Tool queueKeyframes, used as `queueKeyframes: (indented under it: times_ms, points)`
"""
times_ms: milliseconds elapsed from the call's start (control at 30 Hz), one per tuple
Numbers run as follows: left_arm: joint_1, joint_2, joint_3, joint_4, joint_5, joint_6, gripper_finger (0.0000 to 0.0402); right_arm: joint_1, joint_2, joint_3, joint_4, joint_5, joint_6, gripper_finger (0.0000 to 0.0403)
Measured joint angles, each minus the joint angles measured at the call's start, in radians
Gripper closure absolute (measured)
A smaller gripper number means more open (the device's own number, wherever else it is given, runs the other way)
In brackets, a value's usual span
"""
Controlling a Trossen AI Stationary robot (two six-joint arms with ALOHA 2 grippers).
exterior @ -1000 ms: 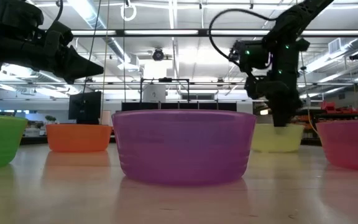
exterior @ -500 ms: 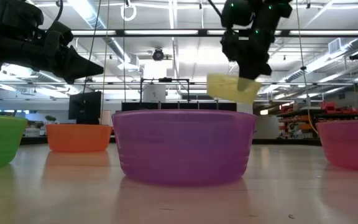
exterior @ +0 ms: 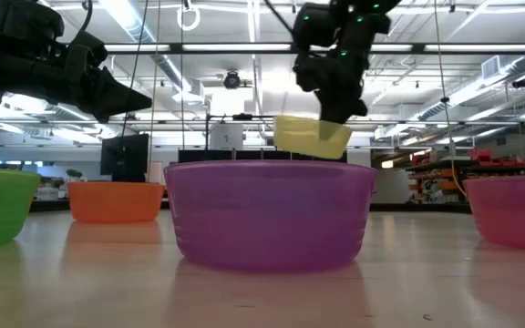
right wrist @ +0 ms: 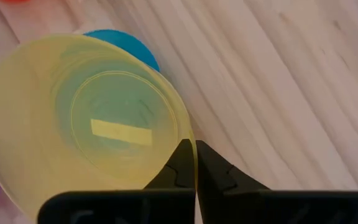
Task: Nest bowls inside each other
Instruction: Stack the yellow bowl on top of the blue bowl
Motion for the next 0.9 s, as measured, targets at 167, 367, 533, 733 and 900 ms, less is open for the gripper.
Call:
queueKeyframes:
  times_ms: [167,367,533,733,900]
  points:
    - [0.0,0.0,0.0,0.0,0.0,0.0,0.035,0.0,0.134,0.147,-0.08,-0.006,-0.036,0.0403]
    - [0.0,0.0,0.0,-0.002,0.0,0.0,0.0349,0.005,0.25,0.285,-0.125,-0.032,-0.082,0.0403]
    - [0.0,0.0,0.0,-0.006,0.0,0.0,0.0352,0.008,0.325,0.326,-0.15,-0.074,-0.106,0.0403]
    - [0.0,0.0,0.0,-0.009,0.0,0.0,0.0351,0.018,0.372,0.326,-0.175,-0.076,-0.148,0.0403]
    - [0.0,0.0,0.0,-0.02,0.0,-0.018,0.035,0.031,0.371,0.291,-0.16,-0.076,-0.157,0.0403]
